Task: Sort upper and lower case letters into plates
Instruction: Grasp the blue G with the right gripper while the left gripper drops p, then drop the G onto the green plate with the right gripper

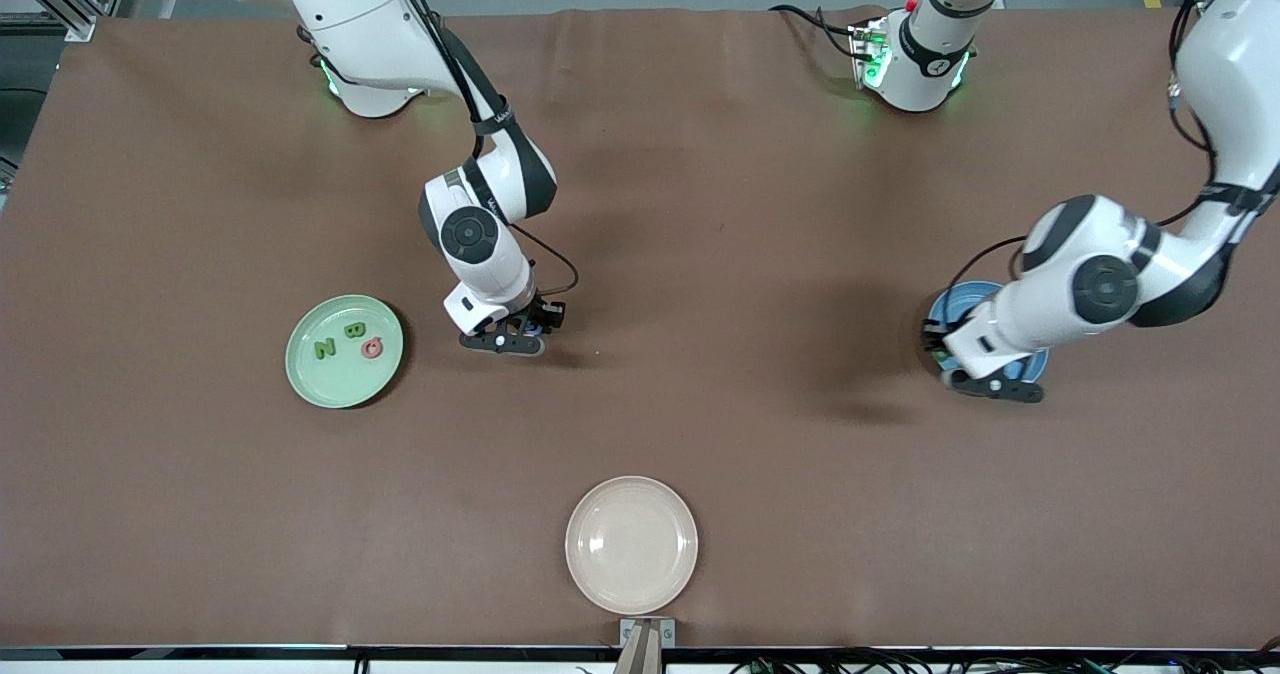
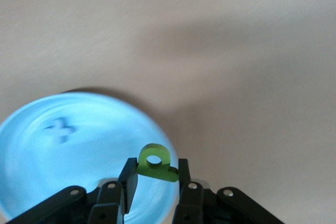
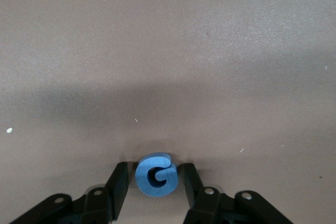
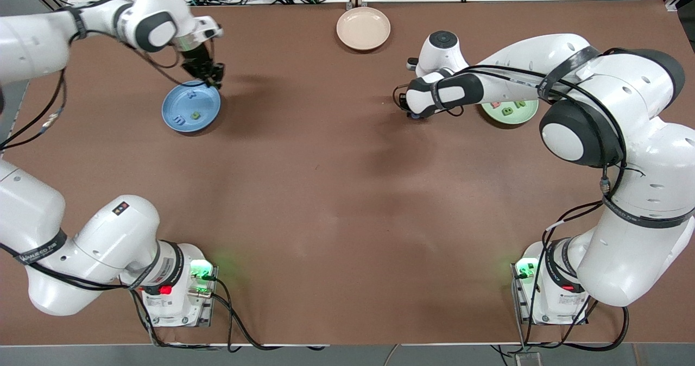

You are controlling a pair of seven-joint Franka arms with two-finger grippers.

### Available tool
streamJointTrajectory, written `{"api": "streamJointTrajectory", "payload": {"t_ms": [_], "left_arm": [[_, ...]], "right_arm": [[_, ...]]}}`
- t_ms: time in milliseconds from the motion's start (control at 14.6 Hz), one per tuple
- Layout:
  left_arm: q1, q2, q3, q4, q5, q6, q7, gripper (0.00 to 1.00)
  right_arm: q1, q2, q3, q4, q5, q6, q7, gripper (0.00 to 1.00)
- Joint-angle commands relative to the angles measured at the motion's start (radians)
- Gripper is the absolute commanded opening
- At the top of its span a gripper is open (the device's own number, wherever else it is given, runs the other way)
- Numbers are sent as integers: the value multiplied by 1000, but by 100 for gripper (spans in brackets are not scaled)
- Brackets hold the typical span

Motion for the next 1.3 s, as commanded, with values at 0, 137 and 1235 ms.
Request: {"api": "streamJointTrajectory", "payload": {"t_ms": [0,137,1235], "left_arm": [[62,2,-7,-34,88,9,56,16],[68,14,35,-34,145,30,70,16],[47,36,132,-43,203,108,99,37]], "right_arm": [[1,0,-4,-12,14,8,8,13],[-13,-2,-7,-7,14,-3,8,0],[-501,-132,-13,-12,-18,-258,-739,1]]}}
